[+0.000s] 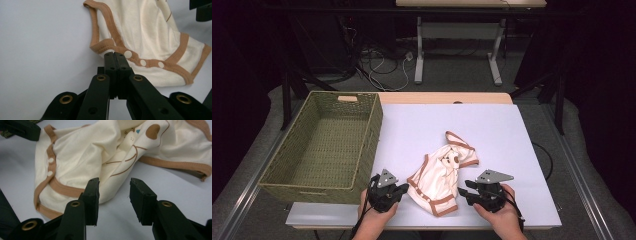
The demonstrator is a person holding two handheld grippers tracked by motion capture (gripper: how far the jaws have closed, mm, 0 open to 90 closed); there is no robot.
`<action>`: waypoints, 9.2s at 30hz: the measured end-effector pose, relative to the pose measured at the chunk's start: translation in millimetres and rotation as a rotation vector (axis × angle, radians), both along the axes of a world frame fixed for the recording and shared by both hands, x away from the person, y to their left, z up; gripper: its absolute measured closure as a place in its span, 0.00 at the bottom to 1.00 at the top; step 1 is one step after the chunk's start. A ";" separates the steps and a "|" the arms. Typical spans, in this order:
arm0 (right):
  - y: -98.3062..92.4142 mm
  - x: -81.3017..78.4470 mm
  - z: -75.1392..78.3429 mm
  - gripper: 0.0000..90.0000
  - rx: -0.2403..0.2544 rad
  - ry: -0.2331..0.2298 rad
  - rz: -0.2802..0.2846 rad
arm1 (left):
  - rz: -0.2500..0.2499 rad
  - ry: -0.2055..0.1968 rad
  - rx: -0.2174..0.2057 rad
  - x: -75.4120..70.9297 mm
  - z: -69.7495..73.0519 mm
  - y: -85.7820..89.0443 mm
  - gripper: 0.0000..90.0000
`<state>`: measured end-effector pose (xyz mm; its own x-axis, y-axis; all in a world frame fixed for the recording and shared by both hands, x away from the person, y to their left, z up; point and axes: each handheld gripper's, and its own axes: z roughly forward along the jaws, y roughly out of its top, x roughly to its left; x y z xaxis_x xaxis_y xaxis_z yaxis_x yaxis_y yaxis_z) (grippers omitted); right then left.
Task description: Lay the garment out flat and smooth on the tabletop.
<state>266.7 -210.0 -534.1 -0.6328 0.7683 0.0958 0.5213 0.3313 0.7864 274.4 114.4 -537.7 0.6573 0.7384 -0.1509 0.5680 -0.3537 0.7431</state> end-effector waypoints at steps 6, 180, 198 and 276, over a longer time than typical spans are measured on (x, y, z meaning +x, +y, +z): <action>5.8 3.8 -8.9 0.66 -0.004 0.035 0.001 | -0.014 -0.009 0.008 1.4 -1.4 -1.5 1.00; 22.2 -16.7 -7.3 0.54 -0.034 -0.080 0.094 | -0.011 -0.020 -0.135 14.7 -14.3 -5.0 0.31; 40.2 -25.2 -15.0 0.63 -0.027 0.025 0.127 | -0.028 -0.029 -0.117 12.2 -8.2 -6.4 0.36; 4.8 -17.8 -8.4 1.00 -0.052 0.173 0.083 | -0.229 0.095 -0.045 15.9 -23.5 -40.1 1.00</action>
